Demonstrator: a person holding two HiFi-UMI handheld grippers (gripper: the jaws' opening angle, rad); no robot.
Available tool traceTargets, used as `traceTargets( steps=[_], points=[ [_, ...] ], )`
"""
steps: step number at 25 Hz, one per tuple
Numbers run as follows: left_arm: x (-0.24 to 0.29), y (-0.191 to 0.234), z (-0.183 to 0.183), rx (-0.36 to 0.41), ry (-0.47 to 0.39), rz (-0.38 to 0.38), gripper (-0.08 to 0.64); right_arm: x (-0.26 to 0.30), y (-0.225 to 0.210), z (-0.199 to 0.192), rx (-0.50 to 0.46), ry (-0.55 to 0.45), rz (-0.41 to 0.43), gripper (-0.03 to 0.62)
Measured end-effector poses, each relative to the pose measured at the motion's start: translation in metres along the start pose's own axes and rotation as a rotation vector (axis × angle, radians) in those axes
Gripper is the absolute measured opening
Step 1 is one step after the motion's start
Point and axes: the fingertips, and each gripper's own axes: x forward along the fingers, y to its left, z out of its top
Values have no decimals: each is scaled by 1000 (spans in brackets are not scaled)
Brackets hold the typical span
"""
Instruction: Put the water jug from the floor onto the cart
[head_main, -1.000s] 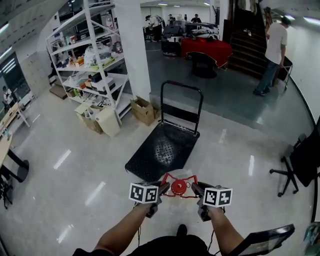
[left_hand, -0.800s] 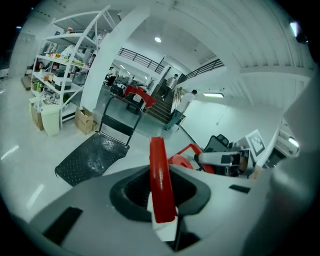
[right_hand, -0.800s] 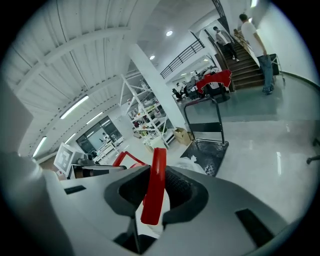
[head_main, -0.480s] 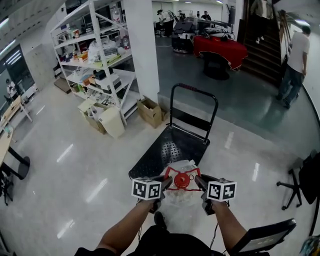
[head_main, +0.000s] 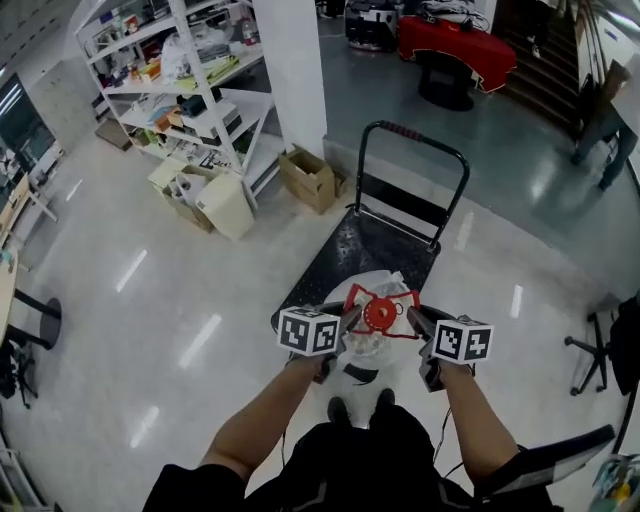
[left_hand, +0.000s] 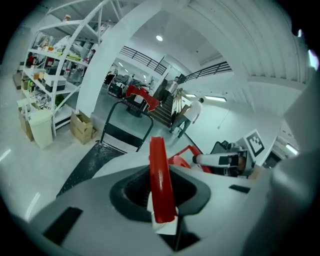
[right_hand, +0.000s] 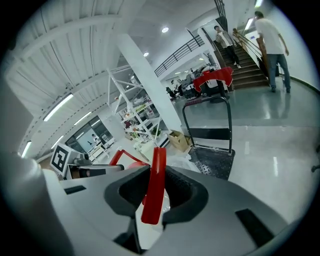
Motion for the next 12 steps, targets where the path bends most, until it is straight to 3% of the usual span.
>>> traceTargets(
  steps=[7, 12],
  points=[
    [29, 75, 5, -76, 46, 76, 63, 85, -16, 8, 9, 78, 52, 86],
    [77, 123, 8, -120, 80, 127, 63, 145, -54, 17, -3, 137, 84, 86]
  ],
)
